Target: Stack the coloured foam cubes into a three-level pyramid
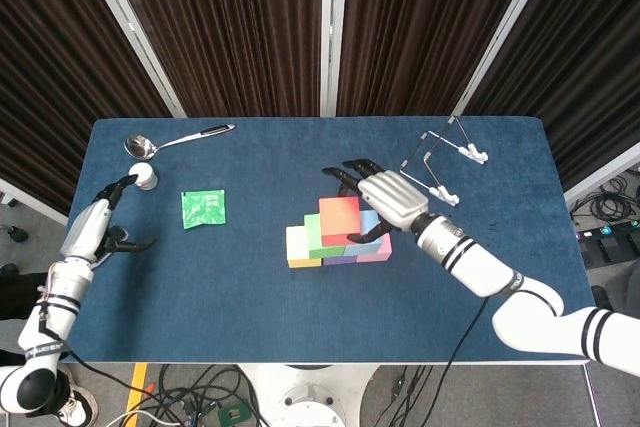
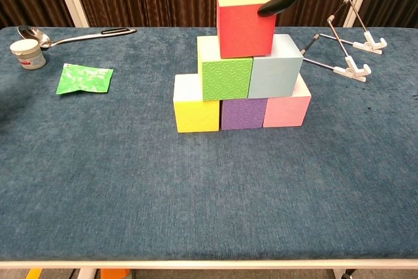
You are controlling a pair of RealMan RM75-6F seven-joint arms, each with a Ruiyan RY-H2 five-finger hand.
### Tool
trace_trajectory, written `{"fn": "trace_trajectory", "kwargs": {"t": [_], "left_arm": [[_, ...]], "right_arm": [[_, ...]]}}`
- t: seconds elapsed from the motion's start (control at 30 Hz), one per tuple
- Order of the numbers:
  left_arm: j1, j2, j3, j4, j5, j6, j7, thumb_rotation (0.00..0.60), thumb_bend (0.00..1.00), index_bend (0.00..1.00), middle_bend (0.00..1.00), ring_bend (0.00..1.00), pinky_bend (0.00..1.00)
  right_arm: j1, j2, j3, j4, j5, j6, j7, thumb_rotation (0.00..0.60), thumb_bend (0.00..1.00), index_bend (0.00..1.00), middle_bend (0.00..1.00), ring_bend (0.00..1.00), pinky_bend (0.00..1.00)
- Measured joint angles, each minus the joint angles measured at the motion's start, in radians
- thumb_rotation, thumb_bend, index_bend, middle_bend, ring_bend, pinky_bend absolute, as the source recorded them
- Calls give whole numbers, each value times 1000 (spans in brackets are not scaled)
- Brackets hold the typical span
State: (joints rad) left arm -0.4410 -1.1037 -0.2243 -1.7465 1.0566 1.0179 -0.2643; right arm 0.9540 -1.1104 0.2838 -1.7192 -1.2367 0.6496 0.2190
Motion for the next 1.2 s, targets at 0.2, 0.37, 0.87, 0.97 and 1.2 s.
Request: {"fn": "trace_trajectory", "kwargs": {"t": [0.2, 0.37, 0.87, 0.97, 1.2], "left_arm": [[2, -2, 1, 7, 8, -7, -10, 600, 136, 74, 79, 0, 0], [6, -8, 2, 19, 17, -9, -21, 600, 136, 74, 79, 0, 0], [11, -12, -2, 17, 23, -2, -21, 600, 136, 74, 79, 0, 0], [11, -8, -5, 14, 21, -4, -22, 600, 136, 74, 79, 0, 0], [13, -9, -5, 14, 24, -6, -26, 600, 136, 74, 79, 0, 0]], "right_arm": [[-2, -2, -7, 1, -1, 7, -6, 600, 151, 0, 448, 0, 0], [-1, -2, -9, -1, 1, 9, -7, 600, 152, 0, 448, 0, 0], [5, 7, -15, 9, 3, -24, 26, 600, 104, 0, 178, 0, 0], [7, 8, -15, 11, -3, -29, 34, 600, 101, 0, 154, 0, 0], [7, 15, -16, 8, -13, -33, 50, 600, 101, 0, 126, 0, 0]]}}
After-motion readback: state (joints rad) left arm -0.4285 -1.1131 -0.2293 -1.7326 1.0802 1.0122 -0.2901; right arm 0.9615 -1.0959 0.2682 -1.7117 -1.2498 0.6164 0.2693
